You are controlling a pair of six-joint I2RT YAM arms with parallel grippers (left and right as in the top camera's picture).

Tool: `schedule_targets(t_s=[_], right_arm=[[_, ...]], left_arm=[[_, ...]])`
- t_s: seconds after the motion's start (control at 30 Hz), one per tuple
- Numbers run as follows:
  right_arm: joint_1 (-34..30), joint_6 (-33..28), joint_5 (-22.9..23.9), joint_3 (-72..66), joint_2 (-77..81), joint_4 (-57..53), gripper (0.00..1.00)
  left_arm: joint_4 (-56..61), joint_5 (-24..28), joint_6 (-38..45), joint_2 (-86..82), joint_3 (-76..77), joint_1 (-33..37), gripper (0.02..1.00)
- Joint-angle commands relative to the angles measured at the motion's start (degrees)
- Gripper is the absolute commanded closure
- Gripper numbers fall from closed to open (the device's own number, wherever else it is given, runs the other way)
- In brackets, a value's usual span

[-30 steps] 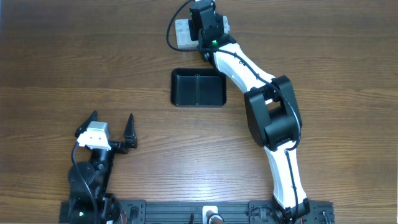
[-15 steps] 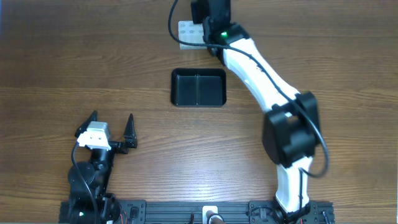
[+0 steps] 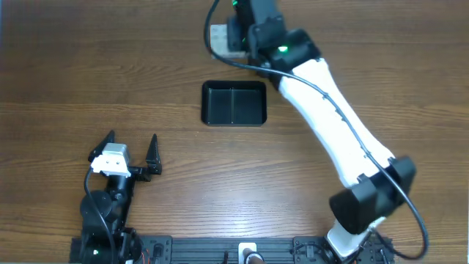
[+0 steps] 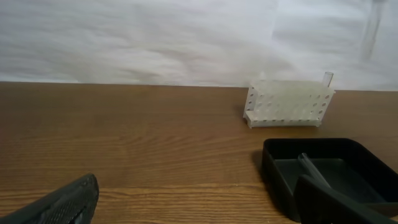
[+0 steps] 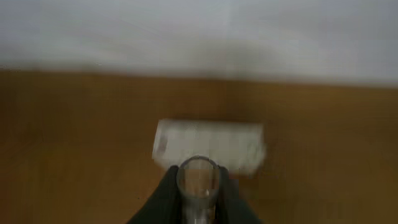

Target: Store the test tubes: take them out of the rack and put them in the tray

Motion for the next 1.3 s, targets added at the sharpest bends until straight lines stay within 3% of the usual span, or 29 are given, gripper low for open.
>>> schedule_targets(t_s=[0.03, 0.2, 1.07, 1.13, 1.3], right_arm=[[0.9, 5.1, -12.0, -1.8, 7.8, -1.8, 0.888], [0.9, 6.3, -16.9, -1.8, 14.1, -3.1, 0.906], [0.7, 9.3, -16.9, -1.8, 25.0, -2.1, 0.879], [0.6, 9.3, -16.9, -1.8, 25.1, -2.1, 0.862], [0.5, 9.3, -17.0, -1.3, 25.1, -1.8, 0.671]], left_arm=[[-0.1, 0.7, 0.6, -0.3, -0.3, 0.4, 0.018], [-0.1, 0.7, 0.6, -0.3, -0.3, 0.4, 0.018], [-0.1, 0.7, 0.6, -0.3, -0.3, 0.4, 0.02], [-0.1, 0.7, 0.6, -0.3, -0.3, 0.4, 0.018], [-0.1, 0.7, 0.6, -0.3, -0.3, 0.4, 0.018]])
